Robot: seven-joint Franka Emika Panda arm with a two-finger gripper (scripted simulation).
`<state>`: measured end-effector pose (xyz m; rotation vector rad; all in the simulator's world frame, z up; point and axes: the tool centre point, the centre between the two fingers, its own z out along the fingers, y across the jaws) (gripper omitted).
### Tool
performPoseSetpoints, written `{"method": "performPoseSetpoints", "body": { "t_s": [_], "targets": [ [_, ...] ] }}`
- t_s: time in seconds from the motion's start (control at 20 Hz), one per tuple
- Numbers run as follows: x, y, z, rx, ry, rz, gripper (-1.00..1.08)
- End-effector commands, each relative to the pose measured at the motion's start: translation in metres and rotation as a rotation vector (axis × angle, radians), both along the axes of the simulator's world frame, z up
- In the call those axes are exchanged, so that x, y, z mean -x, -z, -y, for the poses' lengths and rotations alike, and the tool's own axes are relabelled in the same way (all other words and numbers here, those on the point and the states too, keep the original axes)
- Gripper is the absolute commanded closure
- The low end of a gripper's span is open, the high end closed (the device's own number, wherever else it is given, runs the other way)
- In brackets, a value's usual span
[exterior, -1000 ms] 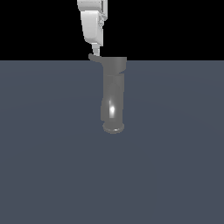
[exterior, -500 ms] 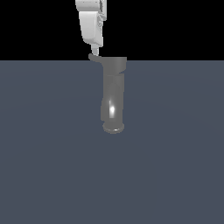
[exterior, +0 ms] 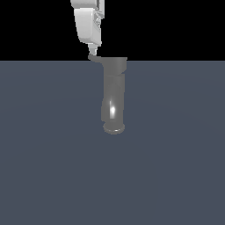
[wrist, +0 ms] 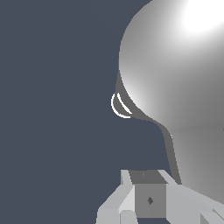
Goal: Turn on the faucet by rotating a designated handle.
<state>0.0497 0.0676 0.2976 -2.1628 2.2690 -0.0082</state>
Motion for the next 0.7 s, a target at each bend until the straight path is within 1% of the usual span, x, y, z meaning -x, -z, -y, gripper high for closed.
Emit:
{"method": "performPoseSetpoints", "body": {
  "t_s": [0.0, 0.4, 0.45, 0.5, 0.65],
  "targets": [
    [0.011, 0.0, -0.004, 0.001, -0.002, -0.009, 1.08],
    [0.032, 0.0, -0.011, 0.001, -0.002, -0.009, 1.08],
    [0.032, 0.0, -0.011, 0.001, -0.002, -0.009, 1.08],
    [0.027, 0.0, -0.012, 0.002, -0.005, -0.002, 1.08],
    [0.035, 0.0, -0.008, 0.002, -0.004, -0.003, 1.08]
  ]
}}
